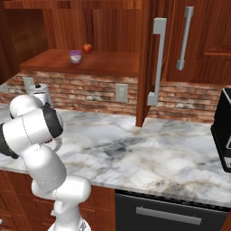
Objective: Pick the avocado and bread from the counter and place them on the plate. Then pick the jam from the cabinet and place it next to the plate. Lastly close the cabinet door.
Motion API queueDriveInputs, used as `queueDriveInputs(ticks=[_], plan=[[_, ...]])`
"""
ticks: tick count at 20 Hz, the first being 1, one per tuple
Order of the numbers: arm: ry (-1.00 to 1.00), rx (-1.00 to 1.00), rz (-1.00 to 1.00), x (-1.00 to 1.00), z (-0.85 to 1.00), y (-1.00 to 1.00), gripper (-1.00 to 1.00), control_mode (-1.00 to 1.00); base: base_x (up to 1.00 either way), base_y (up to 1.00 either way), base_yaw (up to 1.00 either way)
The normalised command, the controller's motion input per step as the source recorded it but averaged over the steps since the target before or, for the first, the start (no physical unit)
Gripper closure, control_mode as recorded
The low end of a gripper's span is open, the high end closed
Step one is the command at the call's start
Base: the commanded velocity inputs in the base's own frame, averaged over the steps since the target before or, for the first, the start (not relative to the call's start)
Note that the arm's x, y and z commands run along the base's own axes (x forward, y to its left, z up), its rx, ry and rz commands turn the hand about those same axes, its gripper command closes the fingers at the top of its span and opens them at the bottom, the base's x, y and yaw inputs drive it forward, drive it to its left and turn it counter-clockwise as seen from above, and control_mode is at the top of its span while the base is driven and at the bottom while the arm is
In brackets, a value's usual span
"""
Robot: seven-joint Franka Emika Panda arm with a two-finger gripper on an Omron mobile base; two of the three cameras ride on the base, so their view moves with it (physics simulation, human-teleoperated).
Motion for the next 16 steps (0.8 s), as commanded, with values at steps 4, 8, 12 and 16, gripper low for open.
queueDriveInputs(ticks=[4, 8, 12, 16], plan=[[-0.02, -0.06, 0.00, 0.00, -0.49, 0.00, 1.00, -1.00, 0.00, 0.00, 0.00], [-0.02, -0.01, 0.00, 0.00, -0.31, 0.00, 1.00, -1.00, 0.00, 0.00, 0.00], [-0.01, 0.00, 0.00, 0.00, -0.10, 0.00, 1.00, -1.00, 0.00, 0.00, 0.00], [0.00, 0.00, 0.00, 0.00, -0.08, 0.00, 1.00, -1.00, 0.00, 0.00, 0.00]])
